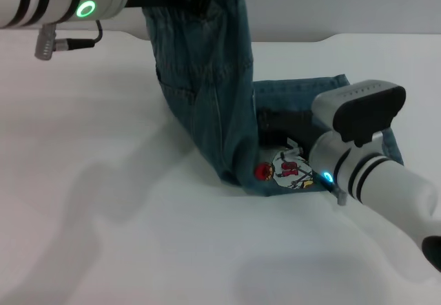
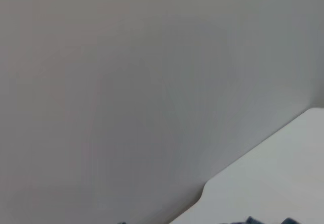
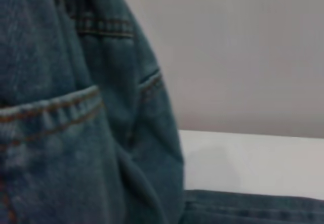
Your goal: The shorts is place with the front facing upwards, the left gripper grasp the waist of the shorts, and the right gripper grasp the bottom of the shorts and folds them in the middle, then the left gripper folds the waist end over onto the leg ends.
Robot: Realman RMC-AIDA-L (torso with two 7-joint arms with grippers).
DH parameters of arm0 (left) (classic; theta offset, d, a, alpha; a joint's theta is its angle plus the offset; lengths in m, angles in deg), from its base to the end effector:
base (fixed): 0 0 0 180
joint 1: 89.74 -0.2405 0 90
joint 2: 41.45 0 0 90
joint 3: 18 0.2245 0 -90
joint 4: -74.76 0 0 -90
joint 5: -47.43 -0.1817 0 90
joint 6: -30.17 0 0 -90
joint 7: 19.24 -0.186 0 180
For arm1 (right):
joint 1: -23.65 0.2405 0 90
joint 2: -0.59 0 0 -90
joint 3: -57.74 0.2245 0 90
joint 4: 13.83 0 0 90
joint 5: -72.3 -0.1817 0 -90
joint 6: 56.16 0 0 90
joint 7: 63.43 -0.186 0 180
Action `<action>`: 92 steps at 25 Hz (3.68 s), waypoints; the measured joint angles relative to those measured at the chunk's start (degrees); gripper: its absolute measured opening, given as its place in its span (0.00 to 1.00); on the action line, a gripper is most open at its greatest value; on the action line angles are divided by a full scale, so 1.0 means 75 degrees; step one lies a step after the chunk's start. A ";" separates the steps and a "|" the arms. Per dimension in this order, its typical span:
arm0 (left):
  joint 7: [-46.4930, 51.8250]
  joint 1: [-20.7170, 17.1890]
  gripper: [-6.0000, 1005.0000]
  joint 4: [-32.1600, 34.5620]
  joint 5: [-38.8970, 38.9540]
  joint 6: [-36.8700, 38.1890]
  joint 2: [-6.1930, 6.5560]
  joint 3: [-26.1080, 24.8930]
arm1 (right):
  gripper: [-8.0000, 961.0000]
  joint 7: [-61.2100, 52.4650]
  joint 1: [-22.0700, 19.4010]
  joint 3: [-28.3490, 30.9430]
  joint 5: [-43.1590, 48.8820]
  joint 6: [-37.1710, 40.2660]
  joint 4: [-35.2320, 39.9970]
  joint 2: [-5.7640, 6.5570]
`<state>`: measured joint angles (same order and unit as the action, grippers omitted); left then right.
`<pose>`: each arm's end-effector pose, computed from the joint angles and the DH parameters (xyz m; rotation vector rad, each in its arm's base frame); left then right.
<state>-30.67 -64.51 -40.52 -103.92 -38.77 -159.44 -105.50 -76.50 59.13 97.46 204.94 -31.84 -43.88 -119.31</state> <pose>-0.0420 0.3358 0.0357 -2.2935 -0.5285 -0.2403 0.1934 0.3643 -0.1260 -2.1152 0.8921 0.5274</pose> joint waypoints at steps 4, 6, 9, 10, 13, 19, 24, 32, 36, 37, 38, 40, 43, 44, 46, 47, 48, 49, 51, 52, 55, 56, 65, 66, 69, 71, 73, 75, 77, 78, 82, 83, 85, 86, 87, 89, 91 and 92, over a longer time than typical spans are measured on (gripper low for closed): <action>-0.0053 0.0113 0.04 -0.0004 0.0207 0.0059 0.0000 -0.0039 | 0.03 -0.0439 0.0260 -0.0240 -0.0002 -0.0047 0.0001 -0.0001; -0.0140 0.0143 0.04 -0.0004 0.0346 0.0136 -0.0010 -0.0043 | 0.03 -0.0667 0.0420 -0.0403 -0.0002 -0.0049 -0.0007 -0.0001; -0.0199 0.0148 0.04 -0.0004 0.0456 0.0215 -0.0022 -0.0020 | 0.03 -0.1033 0.0691 -0.0621 -0.0002 -0.0053 -0.0037 -0.0001; -0.0200 0.0149 0.04 -0.0004 0.0473 0.0227 -0.0023 -0.0011 | 0.03 -0.1183 0.0781 -0.0703 -0.0002 -0.0053 -0.0040 0.0001; -0.0200 0.0124 0.04 0.0001 0.0500 0.0255 -0.0022 0.0003 | 0.03 -0.1522 0.0949 -0.0891 -0.0002 -0.0060 -0.0065 0.0003; -0.0200 0.0076 0.04 0.0014 0.0522 0.0319 -0.0018 0.0017 | 0.03 -0.1635 0.1065 -0.1215 -0.0003 -0.0071 -0.0275 0.0003; -0.0199 0.0107 0.04 0.0019 0.0527 0.0377 -0.0023 0.0085 | 0.03 -0.1822 0.1328 -0.1414 -0.0002 -0.0150 -0.0369 0.0003; -0.0193 0.0063 0.04 0.0033 0.0530 0.0561 -0.0026 0.0206 | 0.03 -0.1889 0.1335 -0.1380 -0.0059 -0.0218 -0.0035 0.0003; -0.0211 -0.0016 0.04 0.0049 0.0530 0.0638 -0.0019 0.0207 | 0.03 -0.1808 0.0990 -0.1154 -0.0323 0.0175 0.0502 0.0004; -0.0235 -0.0038 0.04 0.0060 0.0530 0.0663 -0.0018 0.0207 | 0.03 -0.1791 0.0905 -0.1083 -0.0339 0.0326 0.0658 0.0003; -0.0254 -0.0057 0.04 0.0070 0.0529 0.0683 -0.0018 0.0211 | 0.03 -0.1780 0.0857 -0.1034 -0.0339 0.0421 0.0761 0.0004; -0.0277 -0.0108 0.04 0.0077 0.0530 0.0747 -0.0017 0.0248 | 0.03 -0.1627 0.0743 -0.0889 -0.0350 0.0671 0.1025 0.0003; -0.0280 -0.0211 0.04 0.0079 0.0534 0.0880 -0.0017 0.0351 | 0.01 -0.1106 0.0525 -0.0409 -0.0383 0.0950 0.1231 0.0003; -0.0280 -0.0243 0.04 0.0082 0.0535 0.0915 -0.0015 0.0373 | 0.01 -0.0888 0.0423 -0.0185 -0.0387 0.1042 0.1246 0.0007; -0.0296 -0.0318 0.04 0.0087 0.0537 0.0976 -0.0009 0.0410 | 0.01 -0.0450 0.0185 0.0356 -0.0391 0.1262 0.1266 0.0037; -0.0323 -0.0365 0.04 0.0091 0.0539 0.0998 -0.0010 0.0420 | 0.01 -0.0205 0.0049 0.0634 -0.0392 0.1435 0.1269 0.0056; -0.0353 -0.0401 0.04 0.0093 0.0539 0.1020 -0.0013 0.0430 | 0.01 0.0037 -0.0092 0.0909 -0.0393 0.1629 0.1270 0.0072; -0.0353 -0.0401 0.04 0.0093 0.0539 0.1020 -0.0013 0.0430 | 0.01 0.0263 -0.0233 0.1147 -0.0394 0.1847 0.1273 0.0077; -0.0398 -0.0475 0.04 0.0093 0.0543 0.1082 -0.0012 0.0487 | 0.01 0.0798 -0.0542 0.1619 -0.0397 0.2393 0.1282 0.0080; -0.0398 -0.0496 0.04 0.0093 0.0543 0.1105 -0.0010 0.0511 | 0.01 0.1065 -0.0721 0.1865 -0.0398 0.2700 0.1283 0.0073; -0.0399 -0.0583 0.04 0.0095 0.0544 0.1206 -0.0006 0.0598 | 0.01 0.1505 -0.1195 0.2383 -0.0401 0.3457 0.1278 0.0047; -0.0399 -0.0606 0.04 0.0098 0.0544 0.1230 -0.0005 0.0616 | 0.01 0.1537 -0.1343 0.2525 -0.0401 0.3663 0.1274 0.0045; -0.0399 -0.1067 0.04 0.0283 0.0593 0.2275 -0.0010 0.1423 | 0.01 0.1554 -0.1766 0.2871 -0.0366 0.3988 0.1255 0.0098; -0.0399 -0.1120 0.04 0.0341 0.0591 0.2445 -0.0011 0.1542 | 0.01 0.1555 -0.1767 0.2853 -0.0356 0.3989 0.1263 0.0098; -0.0399 -0.1235 0.04 0.0549 0.0582 0.2833 -0.0014 0.1962 | 0.01 0.1557 -0.1768 0.2820 -0.0338 0.3991 0.1273 0.0098; -0.0399 -0.1233 0.04 0.0634 0.0583 0.2865 -0.0008 0.2128 | 0.02 0.1558 -0.1777 0.2816 -0.0333 0.3993 0.1270 0.0098; -0.0424 -0.1234 0.10 0.0695 0.0584 0.2885 -0.0013 0.2195 | 0.02 0.1559 -0.1786 0.2806 -0.0326 0.3995 0.1262 0.0098; -0.0461 -0.1266 0.16 0.0731 0.0607 0.2932 -0.0021 0.2210 | 0.02 0.1560 -0.1790 0.2768 -0.0320 0.4001 0.1256 0.0097; -0.0474 -0.1328 0.23 0.0734 0.0612 0.3056 -0.0018 0.2211 | 0.02 0.1561 -0.1791 0.2713 -0.0318 0.4008 0.1249 0.0097; -0.0475 -0.1354 0.27 0.0734 0.0612 0.3111 -0.0017 0.2211 | 0.02 0.1561 -0.1795 0.2683 -0.0317 0.4011 0.1242 0.0097; -0.0477 -0.1492 0.42 0.0729 0.0607 0.3405 -0.0010 0.2215 | 0.02 0.1563 -0.1878 0.2523 -0.0317 0.4207 0.1226 0.0097; -0.0479 -0.1537 0.46 0.0728 0.0582 0.3511 -0.0009 0.2217 | 0.02 0.1562 -0.1921 0.2460 -0.0317 0.4288 0.1220 0.0097; -0.0519 -0.1604 0.54 0.0731 0.0513 0.3719 -0.0005 0.2221 | 0.02 0.1562 -0.2043 0.2336 -0.0317 0.4436 0.1163 0.0097; -0.0600 -0.1691 0.58 0.0767 0.0422 0.3949 0.0000 0.2228 | 0.02 0.1561 -0.2137 0.2282 -0.0317 0.4532 0.1093 0.0098; -0.0705 -0.1775 0.63 0.0836 0.0339 0.4243 0.0000 0.2254 | 0.02 0.1563 -0.2261 0.2214 -0.0312 0.4670 0.1015 0.0107; -0.1053 -0.2097 0.67 0.1239 0.0123 0.5316 -0.0005 0.2354 | 0.02 0.1567 -0.2500 0.2098 -0.0263 0.5017 0.0911 0.0124; -0.1282 -0.2360 0.71 0.1917 0.0045 0.6525 -0.0007 0.2433 | 0.02 0.1567 -0.2745 0.2039 -0.0123 0.5437 0.0872 0.0125; -0.1327 -0.2425 0.73 0.2267 0.0043 0.7111 -0.0011 0.2447 | 0.02 0.1567 -0.2892 0.2019 -0.0007 0.5623 0.0823 0.0124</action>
<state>-40.62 -82.69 -23.52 -103.60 14.56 -159.52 -87.15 -64.75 37.44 112.61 204.89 10.34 -37.71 -118.39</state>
